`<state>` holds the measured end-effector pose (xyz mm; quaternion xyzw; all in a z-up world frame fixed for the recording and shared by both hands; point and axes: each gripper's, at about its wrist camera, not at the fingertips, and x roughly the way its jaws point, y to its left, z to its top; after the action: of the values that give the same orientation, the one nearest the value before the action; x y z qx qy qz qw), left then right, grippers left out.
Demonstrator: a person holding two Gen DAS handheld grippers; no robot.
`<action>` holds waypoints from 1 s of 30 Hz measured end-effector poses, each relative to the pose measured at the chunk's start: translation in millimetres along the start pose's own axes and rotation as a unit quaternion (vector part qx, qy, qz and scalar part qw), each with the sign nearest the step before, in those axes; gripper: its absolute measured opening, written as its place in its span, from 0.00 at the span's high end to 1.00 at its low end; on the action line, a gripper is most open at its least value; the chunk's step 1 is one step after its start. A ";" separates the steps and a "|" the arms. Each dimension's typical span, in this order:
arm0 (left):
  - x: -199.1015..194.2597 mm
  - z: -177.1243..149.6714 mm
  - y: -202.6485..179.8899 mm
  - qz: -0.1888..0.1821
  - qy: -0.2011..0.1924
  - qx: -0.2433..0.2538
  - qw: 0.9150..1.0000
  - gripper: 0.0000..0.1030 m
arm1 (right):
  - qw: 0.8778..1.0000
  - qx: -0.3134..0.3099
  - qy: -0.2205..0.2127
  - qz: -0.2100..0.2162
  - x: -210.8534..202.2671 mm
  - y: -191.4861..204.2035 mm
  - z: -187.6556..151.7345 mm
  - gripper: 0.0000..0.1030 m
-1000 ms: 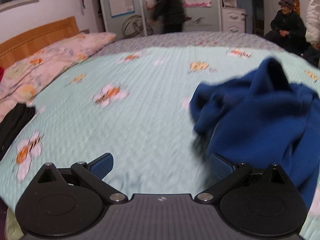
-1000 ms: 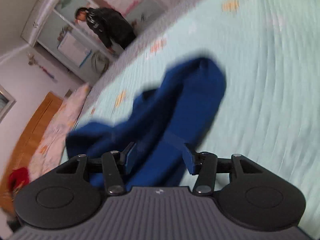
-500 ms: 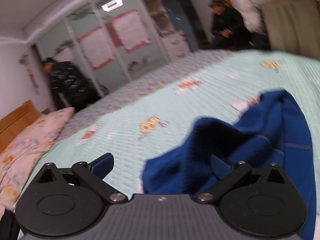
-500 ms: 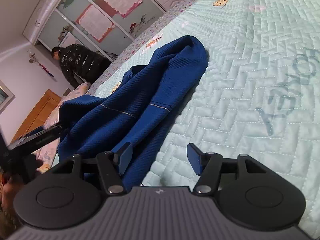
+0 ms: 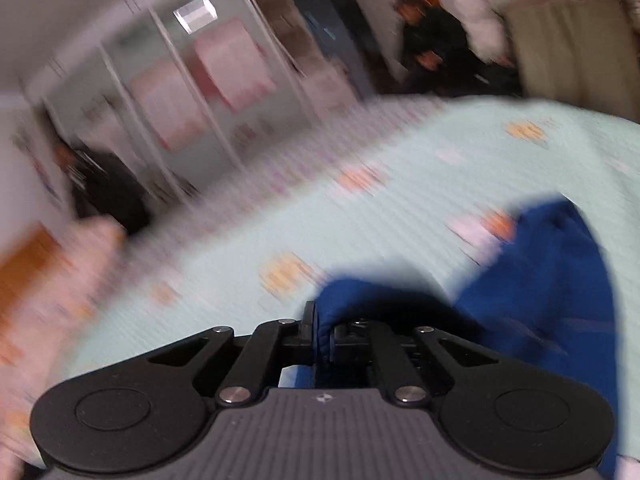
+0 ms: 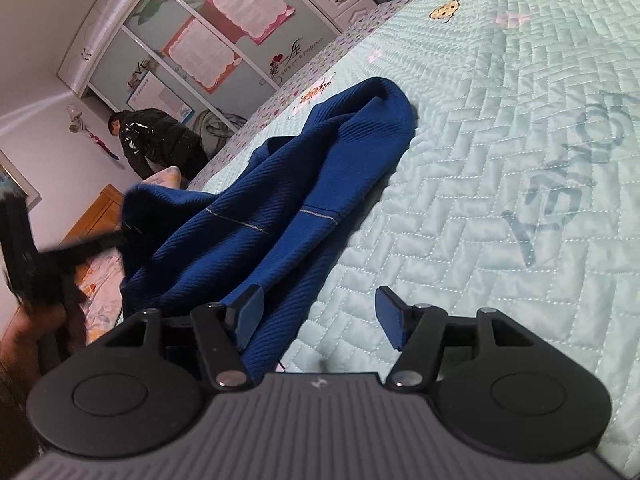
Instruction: Fold clothes
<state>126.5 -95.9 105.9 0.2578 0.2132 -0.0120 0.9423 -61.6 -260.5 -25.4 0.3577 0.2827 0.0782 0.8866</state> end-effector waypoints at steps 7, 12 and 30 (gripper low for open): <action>13.1 70.1 54.0 0.180 -0.082 0.004 0.980 0.95 | 1.000 -0.010 -0.001 0.000 0.6 -4.0 1.6 0.38; 64.8 41.2 59.6 0.159 0.046 0.045 0.985 0.40 | 1.000 -0.015 0.001 0.000 2.5 -3.7 1.6 0.38; -82.2 -154.7 82.2 0.155 0.122 -0.238 0.951 0.01 | 0.996 -0.011 0.083 0.040 45.0 54.1 -0.4 0.23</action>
<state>1.5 44.2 58.9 0.0552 0.2805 0.2169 0.9334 -21.2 -205.4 -9.0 0.3509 0.3400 0.1466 0.8601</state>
